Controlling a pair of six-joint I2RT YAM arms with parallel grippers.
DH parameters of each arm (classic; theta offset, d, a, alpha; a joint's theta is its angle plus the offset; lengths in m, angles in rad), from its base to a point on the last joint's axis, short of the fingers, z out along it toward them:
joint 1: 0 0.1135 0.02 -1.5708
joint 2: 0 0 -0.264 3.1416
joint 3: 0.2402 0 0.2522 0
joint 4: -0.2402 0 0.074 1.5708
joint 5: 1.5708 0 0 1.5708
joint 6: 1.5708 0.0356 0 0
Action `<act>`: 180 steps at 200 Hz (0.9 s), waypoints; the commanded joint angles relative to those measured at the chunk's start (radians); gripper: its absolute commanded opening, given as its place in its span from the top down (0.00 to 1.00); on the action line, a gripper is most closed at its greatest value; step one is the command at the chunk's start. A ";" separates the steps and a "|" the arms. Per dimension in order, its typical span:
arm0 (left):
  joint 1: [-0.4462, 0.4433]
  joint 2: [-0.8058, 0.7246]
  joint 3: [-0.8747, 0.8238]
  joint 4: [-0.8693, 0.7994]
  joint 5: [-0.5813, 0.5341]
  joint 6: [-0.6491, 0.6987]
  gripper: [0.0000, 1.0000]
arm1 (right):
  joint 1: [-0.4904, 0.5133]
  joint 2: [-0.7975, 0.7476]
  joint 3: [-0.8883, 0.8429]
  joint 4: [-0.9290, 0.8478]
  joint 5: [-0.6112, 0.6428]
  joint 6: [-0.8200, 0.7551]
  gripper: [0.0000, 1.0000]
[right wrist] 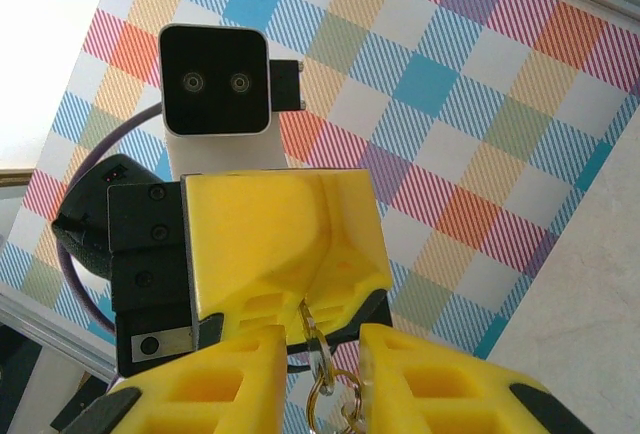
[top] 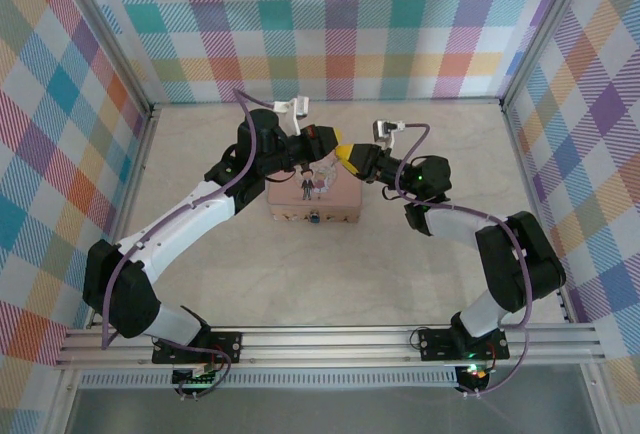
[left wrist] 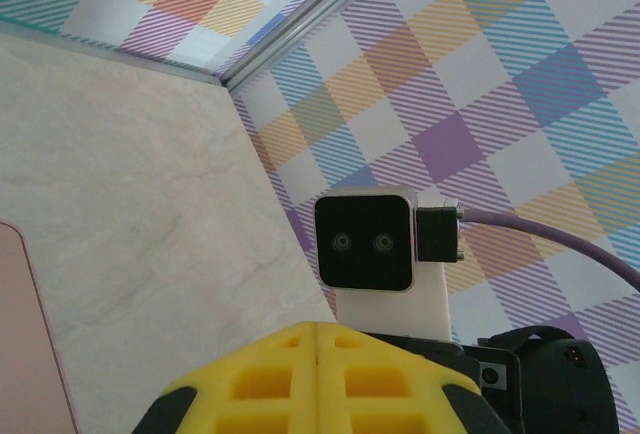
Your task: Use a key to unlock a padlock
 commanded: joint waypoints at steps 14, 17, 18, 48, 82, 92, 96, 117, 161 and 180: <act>-0.015 -0.013 0.012 0.012 -0.018 0.011 1.00 | 0.006 0.000 0.008 0.061 -0.008 0.008 0.77; -0.015 -0.016 0.012 0.012 -0.018 0.011 1.00 | 0.006 0.000 0.007 0.061 -0.007 0.008 0.78; -0.016 -0.016 0.011 0.012 -0.018 0.011 1.00 | 0.004 -0.001 0.006 0.061 -0.008 0.008 0.78; -0.016 -0.025 0.002 0.014 -0.026 0.012 1.00 | 0.006 -0.002 0.003 0.061 -0.008 0.007 0.93; -0.016 -0.035 -0.002 0.014 -0.029 0.009 1.00 | 0.005 -0.003 -0.001 0.061 -0.007 -0.002 1.00; -0.014 -0.037 0.002 0.001 -0.030 0.013 0.96 | 0.005 -0.004 -0.001 0.061 -0.009 -0.007 1.00; -0.014 -0.038 0.003 -0.004 -0.030 0.015 0.92 | 0.005 -0.003 -0.001 0.061 -0.010 -0.008 1.00; -0.007 -0.056 -0.003 -0.020 -0.043 0.017 0.74 | 0.000 -0.005 -0.005 0.060 -0.013 -0.015 1.00; 0.006 -0.097 -0.030 -0.033 -0.030 0.024 0.79 | -0.003 -0.008 -0.015 0.048 -0.012 -0.035 1.00; 0.006 -0.090 -0.034 -0.024 -0.006 0.013 0.86 | -0.003 -0.005 -0.012 0.051 -0.011 -0.036 1.00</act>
